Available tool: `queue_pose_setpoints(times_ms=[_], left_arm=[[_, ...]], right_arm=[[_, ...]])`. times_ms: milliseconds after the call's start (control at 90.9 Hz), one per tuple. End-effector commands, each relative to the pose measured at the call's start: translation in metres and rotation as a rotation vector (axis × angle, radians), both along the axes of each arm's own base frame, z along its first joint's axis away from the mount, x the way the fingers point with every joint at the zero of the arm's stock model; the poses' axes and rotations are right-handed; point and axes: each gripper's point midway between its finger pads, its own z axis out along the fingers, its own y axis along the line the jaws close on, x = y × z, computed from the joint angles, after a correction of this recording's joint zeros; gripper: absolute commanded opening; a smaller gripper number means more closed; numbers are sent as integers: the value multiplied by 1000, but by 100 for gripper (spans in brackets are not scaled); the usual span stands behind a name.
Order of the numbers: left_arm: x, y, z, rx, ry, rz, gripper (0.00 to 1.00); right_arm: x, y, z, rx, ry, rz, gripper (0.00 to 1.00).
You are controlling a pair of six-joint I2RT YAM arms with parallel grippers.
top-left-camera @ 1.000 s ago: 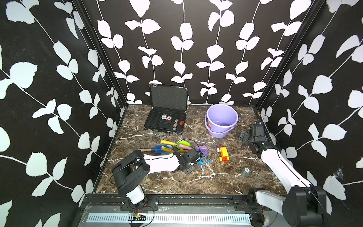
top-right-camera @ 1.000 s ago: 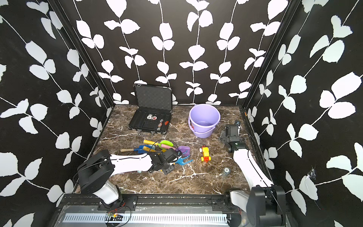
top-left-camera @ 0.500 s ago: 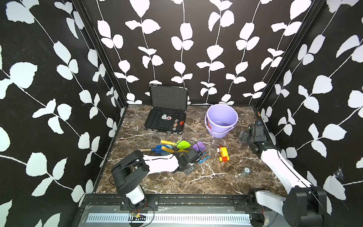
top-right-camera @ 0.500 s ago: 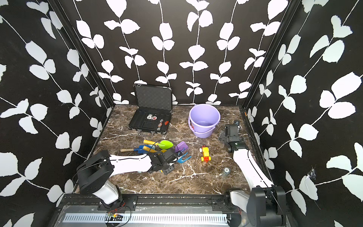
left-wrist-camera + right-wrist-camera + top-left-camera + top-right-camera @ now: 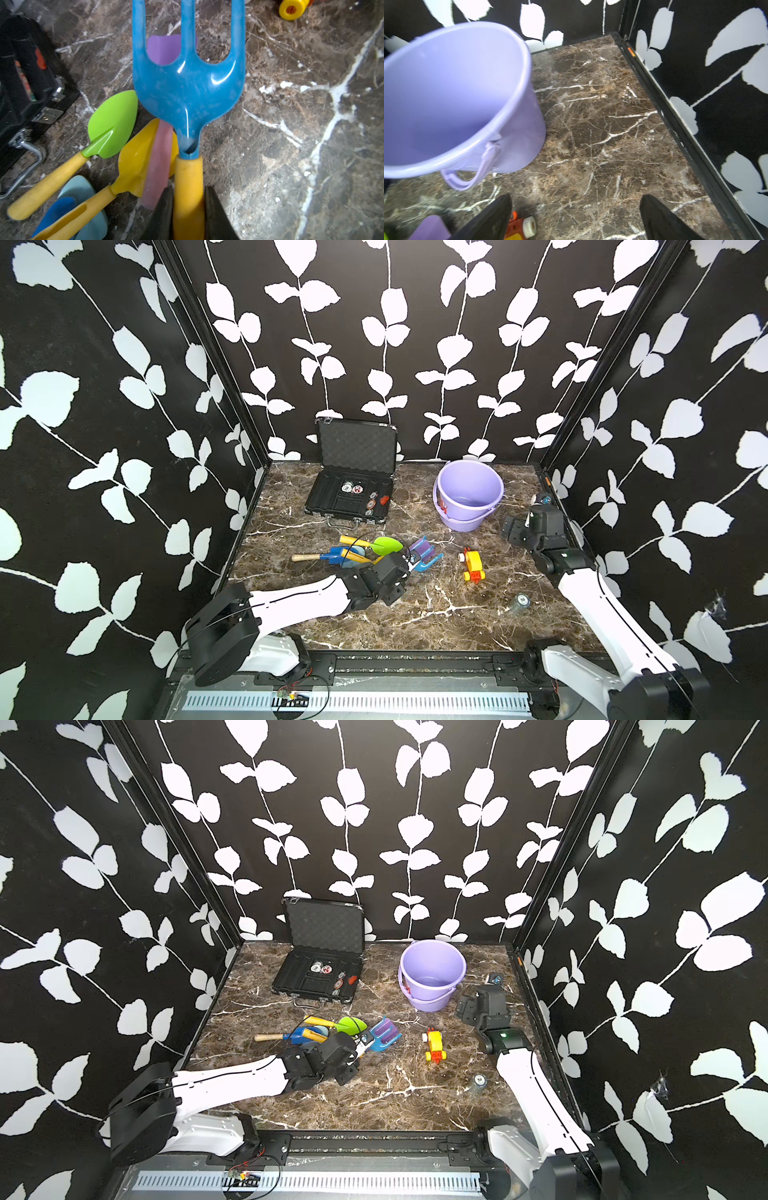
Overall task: Organize the gardening tools
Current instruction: Pick up the gardening tool from the center of the board.
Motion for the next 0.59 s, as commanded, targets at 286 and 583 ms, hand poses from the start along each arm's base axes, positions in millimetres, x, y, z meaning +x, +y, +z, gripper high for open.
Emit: queue_pose_setpoints(times_ms=[286, 583], left_arm=[[22, 8, 48, -158, -188, 111, 0], [31, 5, 85, -342, -284, 150, 0]], right_arm=[[-2, 55, 39, 134, -111, 208, 94], [-17, 123, 58, 213, -155, 437, 92]])
